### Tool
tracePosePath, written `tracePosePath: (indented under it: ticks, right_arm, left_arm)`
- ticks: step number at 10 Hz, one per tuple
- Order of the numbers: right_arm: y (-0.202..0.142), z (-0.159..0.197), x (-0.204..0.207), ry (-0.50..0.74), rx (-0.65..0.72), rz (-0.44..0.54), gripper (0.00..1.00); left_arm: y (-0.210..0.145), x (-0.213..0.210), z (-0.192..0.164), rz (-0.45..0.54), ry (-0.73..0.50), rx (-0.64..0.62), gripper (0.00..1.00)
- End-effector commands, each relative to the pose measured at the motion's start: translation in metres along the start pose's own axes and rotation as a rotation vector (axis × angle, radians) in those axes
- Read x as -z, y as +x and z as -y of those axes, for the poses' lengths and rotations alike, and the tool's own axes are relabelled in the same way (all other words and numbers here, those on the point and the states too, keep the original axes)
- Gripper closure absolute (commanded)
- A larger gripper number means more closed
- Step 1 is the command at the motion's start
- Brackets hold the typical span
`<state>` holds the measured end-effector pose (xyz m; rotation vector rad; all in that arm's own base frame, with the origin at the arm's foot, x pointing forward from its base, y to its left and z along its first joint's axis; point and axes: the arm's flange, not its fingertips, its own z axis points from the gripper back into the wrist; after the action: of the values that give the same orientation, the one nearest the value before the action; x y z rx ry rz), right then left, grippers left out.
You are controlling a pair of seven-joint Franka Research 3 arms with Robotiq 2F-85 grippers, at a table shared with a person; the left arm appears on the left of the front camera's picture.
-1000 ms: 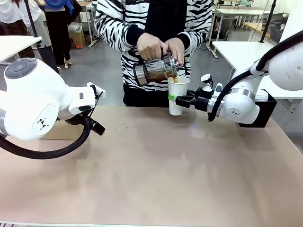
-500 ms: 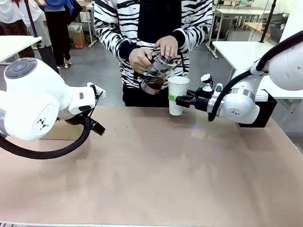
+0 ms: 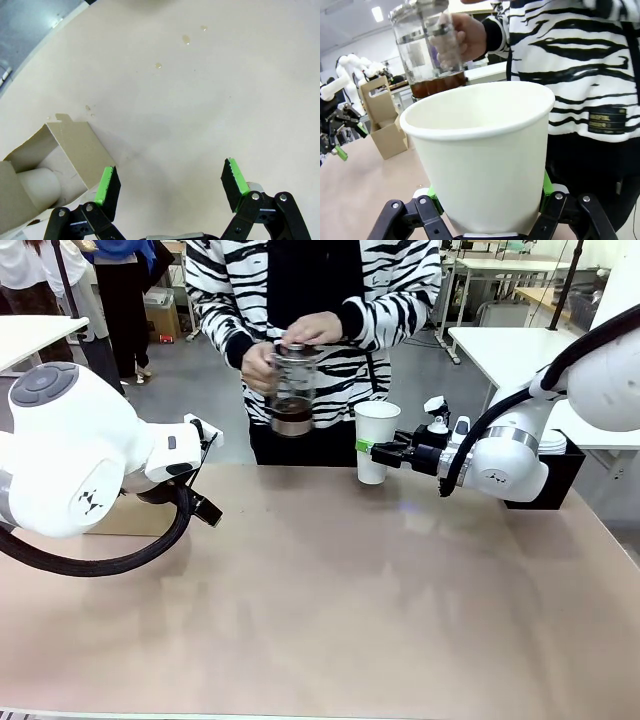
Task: Pour a drink into a cup and package it in a carrier.
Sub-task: When a person places the Paper Cup Lid on the 600 ml Paper Cup , lift the 600 ml Paper Cup.
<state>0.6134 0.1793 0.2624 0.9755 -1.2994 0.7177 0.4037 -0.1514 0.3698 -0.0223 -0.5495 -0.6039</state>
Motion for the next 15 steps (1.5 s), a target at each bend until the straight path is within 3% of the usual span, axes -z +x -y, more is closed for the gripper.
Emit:
tracePosePath:
  ticks: [1, 15]
  right_arm:
    - [0.0024, -0.0008, 0.0022, -0.011, 0.001, 0.002, 0.19]
    - [0.0024, -0.0008, 0.0022, -0.011, 0.001, 0.002, 0.19]
  left_arm:
    - [0.0001, -0.0005, 0.0002, 0.002, -0.002, 0.0, 0.0]
    - [0.0001, -0.0005, 0.0002, 0.002, -0.002, 0.0, 0.0]
